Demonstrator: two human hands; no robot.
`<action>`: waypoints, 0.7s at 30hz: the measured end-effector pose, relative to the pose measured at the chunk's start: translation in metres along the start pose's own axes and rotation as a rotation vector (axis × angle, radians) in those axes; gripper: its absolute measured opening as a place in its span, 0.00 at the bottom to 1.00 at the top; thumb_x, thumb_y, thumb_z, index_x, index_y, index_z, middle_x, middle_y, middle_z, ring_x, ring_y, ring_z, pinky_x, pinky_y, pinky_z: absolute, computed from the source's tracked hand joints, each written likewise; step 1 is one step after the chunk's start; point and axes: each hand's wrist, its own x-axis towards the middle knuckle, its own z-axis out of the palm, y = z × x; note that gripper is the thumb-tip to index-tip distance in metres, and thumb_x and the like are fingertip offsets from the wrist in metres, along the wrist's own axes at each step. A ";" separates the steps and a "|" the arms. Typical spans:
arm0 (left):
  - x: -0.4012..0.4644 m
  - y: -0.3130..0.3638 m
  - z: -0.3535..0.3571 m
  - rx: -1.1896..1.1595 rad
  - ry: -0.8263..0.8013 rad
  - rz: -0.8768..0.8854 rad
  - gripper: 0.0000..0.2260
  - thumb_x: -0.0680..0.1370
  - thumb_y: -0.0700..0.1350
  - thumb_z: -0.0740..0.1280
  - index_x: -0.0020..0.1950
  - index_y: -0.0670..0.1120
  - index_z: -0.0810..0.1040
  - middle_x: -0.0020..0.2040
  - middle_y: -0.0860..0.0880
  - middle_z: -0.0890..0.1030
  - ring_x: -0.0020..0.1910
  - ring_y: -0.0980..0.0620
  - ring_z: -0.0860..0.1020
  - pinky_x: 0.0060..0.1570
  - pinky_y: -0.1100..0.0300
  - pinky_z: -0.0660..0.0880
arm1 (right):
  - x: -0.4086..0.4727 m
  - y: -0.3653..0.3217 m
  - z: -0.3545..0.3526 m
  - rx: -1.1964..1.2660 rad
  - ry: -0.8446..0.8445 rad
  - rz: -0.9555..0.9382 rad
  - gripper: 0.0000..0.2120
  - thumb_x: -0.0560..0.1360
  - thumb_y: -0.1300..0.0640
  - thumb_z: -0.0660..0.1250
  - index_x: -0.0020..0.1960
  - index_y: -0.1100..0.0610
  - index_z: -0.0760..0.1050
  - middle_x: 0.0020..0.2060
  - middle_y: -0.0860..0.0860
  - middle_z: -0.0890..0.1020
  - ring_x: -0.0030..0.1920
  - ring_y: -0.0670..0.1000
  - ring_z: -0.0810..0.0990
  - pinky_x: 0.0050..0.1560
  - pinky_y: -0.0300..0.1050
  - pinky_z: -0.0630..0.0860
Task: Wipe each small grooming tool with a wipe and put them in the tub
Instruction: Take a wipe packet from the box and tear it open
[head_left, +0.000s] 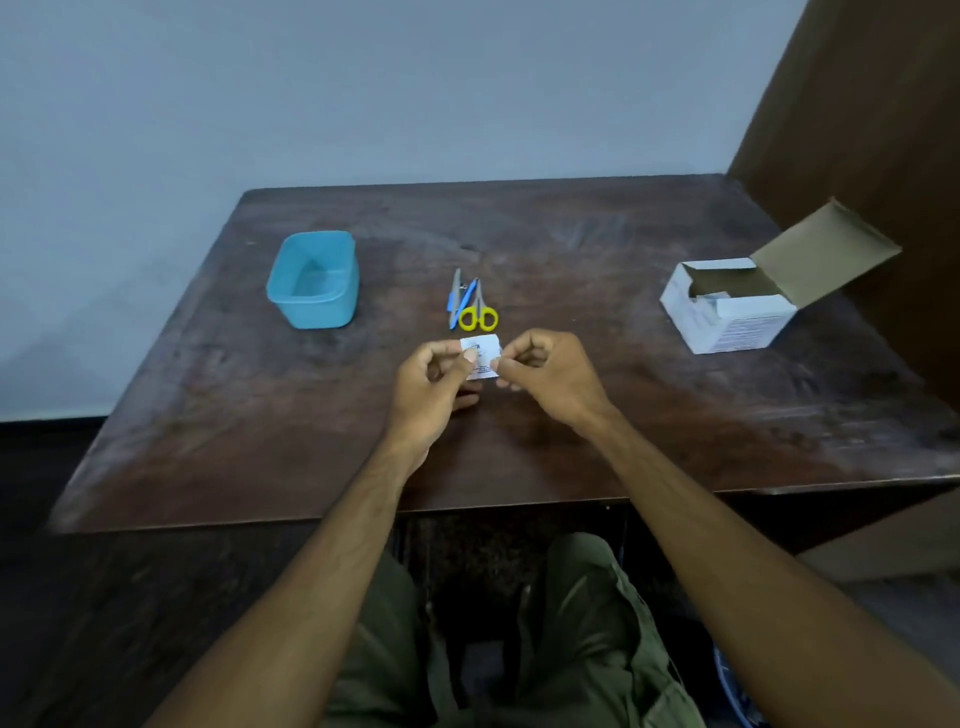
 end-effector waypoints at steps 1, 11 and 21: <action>-0.001 0.001 -0.007 -0.005 0.025 0.011 0.07 0.78 0.41 0.67 0.55 0.44 0.75 0.40 0.51 0.82 0.36 0.56 0.82 0.36 0.62 0.80 | -0.002 -0.001 0.013 0.027 -0.024 0.003 0.05 0.72 0.66 0.72 0.39 0.61 0.77 0.31 0.56 0.82 0.34 0.54 0.82 0.39 0.47 0.79; 0.004 -0.004 -0.064 -0.165 0.144 -0.001 0.02 0.79 0.37 0.65 0.51 0.41 0.76 0.43 0.45 0.82 0.41 0.53 0.81 0.38 0.64 0.79 | 0.001 -0.017 0.076 0.220 -0.058 0.048 0.06 0.74 0.66 0.69 0.41 0.57 0.78 0.34 0.54 0.82 0.32 0.48 0.82 0.35 0.38 0.77; 0.003 -0.005 -0.085 -0.173 0.126 0.014 0.06 0.81 0.38 0.62 0.54 0.40 0.78 0.45 0.46 0.82 0.42 0.54 0.81 0.41 0.63 0.80 | 0.003 -0.018 0.099 0.246 -0.041 0.041 0.06 0.76 0.67 0.66 0.45 0.57 0.78 0.35 0.52 0.83 0.31 0.46 0.82 0.34 0.36 0.77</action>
